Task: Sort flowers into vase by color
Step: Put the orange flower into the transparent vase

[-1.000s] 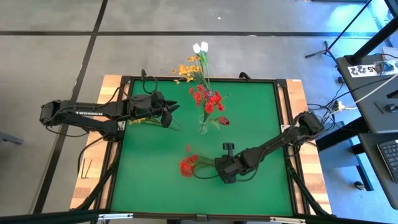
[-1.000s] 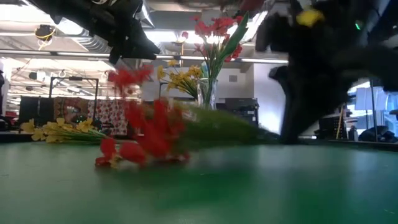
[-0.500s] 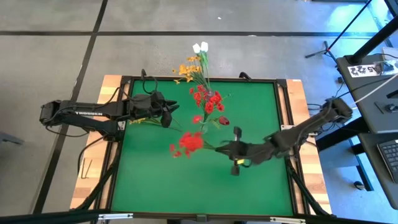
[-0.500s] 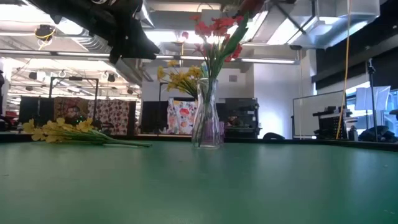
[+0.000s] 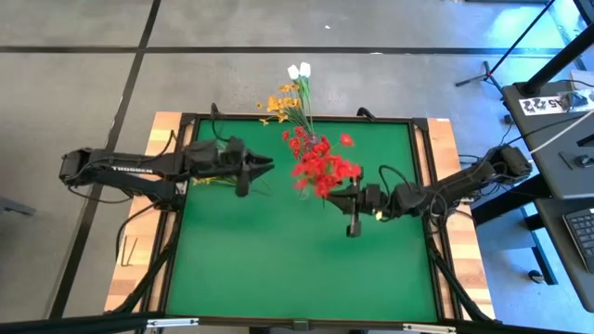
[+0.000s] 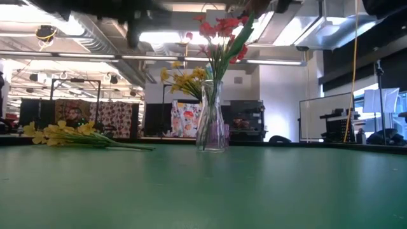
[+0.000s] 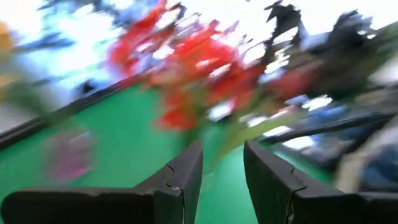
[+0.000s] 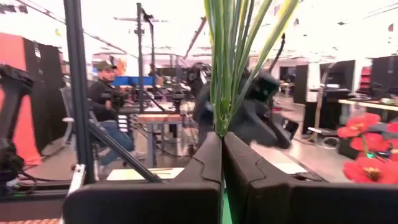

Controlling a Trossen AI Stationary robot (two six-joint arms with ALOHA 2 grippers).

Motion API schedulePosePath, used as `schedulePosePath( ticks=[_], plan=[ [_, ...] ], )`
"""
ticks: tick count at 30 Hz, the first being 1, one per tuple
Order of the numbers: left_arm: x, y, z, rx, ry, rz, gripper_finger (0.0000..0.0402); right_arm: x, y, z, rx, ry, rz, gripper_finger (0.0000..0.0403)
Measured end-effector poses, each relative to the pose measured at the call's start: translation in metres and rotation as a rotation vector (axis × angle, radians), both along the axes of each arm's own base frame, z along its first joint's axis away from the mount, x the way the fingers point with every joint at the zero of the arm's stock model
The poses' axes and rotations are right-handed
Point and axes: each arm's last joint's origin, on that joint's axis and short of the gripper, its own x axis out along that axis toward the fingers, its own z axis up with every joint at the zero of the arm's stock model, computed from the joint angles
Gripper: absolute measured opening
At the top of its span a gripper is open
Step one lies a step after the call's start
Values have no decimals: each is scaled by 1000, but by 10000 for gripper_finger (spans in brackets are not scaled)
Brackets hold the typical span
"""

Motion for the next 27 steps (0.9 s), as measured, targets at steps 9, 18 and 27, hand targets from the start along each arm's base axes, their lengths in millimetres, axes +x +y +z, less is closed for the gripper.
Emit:
schedulePosePath(
  ticks=[9, 18, 27],
  plan=[
    [14, -55, 46, 135, -191, -180, 129, 1, -4, 1, 11, -11, 9, 0],
    [75, -88, 57, 251, -110, -128, 209, 1, -4, 3, 23, -27, 13, 0],
    [125, -97, 53, 278, -68, -88, 227, 2, -4, 1, 37, -3, 18, 0]
  ],
)
